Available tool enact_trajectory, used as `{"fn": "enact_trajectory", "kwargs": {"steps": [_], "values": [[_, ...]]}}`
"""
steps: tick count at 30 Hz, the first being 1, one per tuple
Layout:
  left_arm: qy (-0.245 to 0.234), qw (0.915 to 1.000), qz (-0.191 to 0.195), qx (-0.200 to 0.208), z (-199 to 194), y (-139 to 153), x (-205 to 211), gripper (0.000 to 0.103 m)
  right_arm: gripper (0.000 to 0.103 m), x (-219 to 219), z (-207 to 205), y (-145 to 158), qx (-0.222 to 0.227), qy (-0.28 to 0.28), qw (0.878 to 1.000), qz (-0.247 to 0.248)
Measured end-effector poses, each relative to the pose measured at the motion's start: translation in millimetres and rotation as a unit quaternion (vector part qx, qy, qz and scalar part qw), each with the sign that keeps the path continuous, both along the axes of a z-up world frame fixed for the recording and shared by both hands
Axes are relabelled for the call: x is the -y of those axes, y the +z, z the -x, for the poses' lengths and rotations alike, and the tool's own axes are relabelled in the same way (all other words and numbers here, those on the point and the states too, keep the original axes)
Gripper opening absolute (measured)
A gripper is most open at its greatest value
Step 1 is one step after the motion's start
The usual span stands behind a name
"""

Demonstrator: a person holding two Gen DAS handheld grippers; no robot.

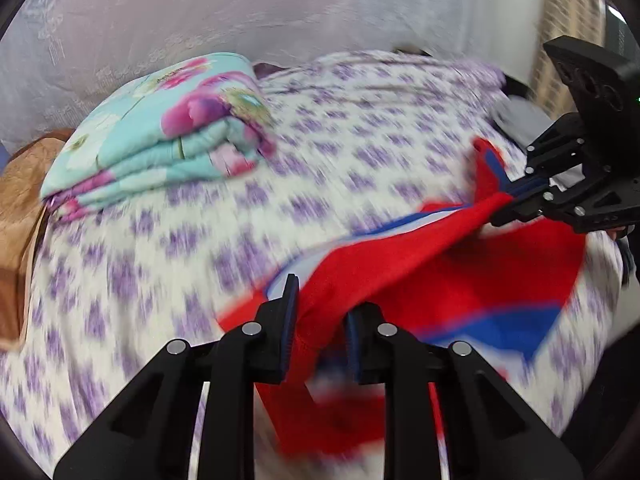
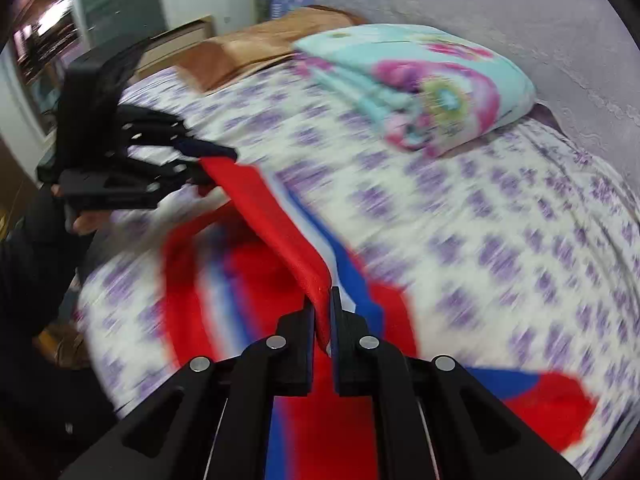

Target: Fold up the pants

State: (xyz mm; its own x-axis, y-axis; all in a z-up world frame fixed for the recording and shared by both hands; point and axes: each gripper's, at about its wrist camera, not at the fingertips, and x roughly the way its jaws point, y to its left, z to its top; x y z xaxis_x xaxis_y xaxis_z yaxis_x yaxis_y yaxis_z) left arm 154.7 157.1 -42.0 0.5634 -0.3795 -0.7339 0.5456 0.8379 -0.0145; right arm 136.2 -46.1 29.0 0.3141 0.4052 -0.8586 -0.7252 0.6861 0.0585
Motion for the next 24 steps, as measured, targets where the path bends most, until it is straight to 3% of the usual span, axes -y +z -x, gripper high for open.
{"fn": "enact_trajectory", "kwargs": {"steps": [5, 9, 12, 16, 18, 19, 24], "values": [[-0.005, 0.9997, -0.015, -0.019, 52.8, -35.7, -7.6, 0.019, 0.007, -20.6, 81.0, -49.6, 0.014, -0.022, 1.0, 0.004], [-0.003, 0.999, 0.022, -0.037, 57.3, -49.0, -21.5, 0.019, 0.007, -26.8, 84.9, -83.9, -0.009, -0.046, 0.999, -0.005], [-0.014, 0.9991, 0.02, -0.034, 62.1, -50.9, -20.7, 0.02, 0.007, -28.3, 84.0, -95.2, -0.017, -0.06, 0.998, -0.012], [-0.03, 0.9991, 0.014, -0.024, 76.5, -43.4, -24.0, 0.024, 0.007, -23.7, 76.4, -103.3, -0.037, -0.079, 0.996, -0.032], [-0.028, 0.9994, 0.012, -0.014, 86.1, -36.0, -31.8, 0.04, 0.007, -23.7, 76.5, -104.5, -0.039, -0.082, 0.995, -0.033], [-0.024, 0.9996, 0.014, -0.007, 90.8, -31.7, -37.2, 0.043, 0.007, -23.8, 76.8, -105.2, -0.04, -0.083, 0.995, -0.035], [0.007, 0.9977, 0.067, 0.005, 104.1, 3.4, -43.9, 0.045, 0.01, -24.6, 79.5, -105.6, -0.035, -0.08, 0.996, -0.035]]}}
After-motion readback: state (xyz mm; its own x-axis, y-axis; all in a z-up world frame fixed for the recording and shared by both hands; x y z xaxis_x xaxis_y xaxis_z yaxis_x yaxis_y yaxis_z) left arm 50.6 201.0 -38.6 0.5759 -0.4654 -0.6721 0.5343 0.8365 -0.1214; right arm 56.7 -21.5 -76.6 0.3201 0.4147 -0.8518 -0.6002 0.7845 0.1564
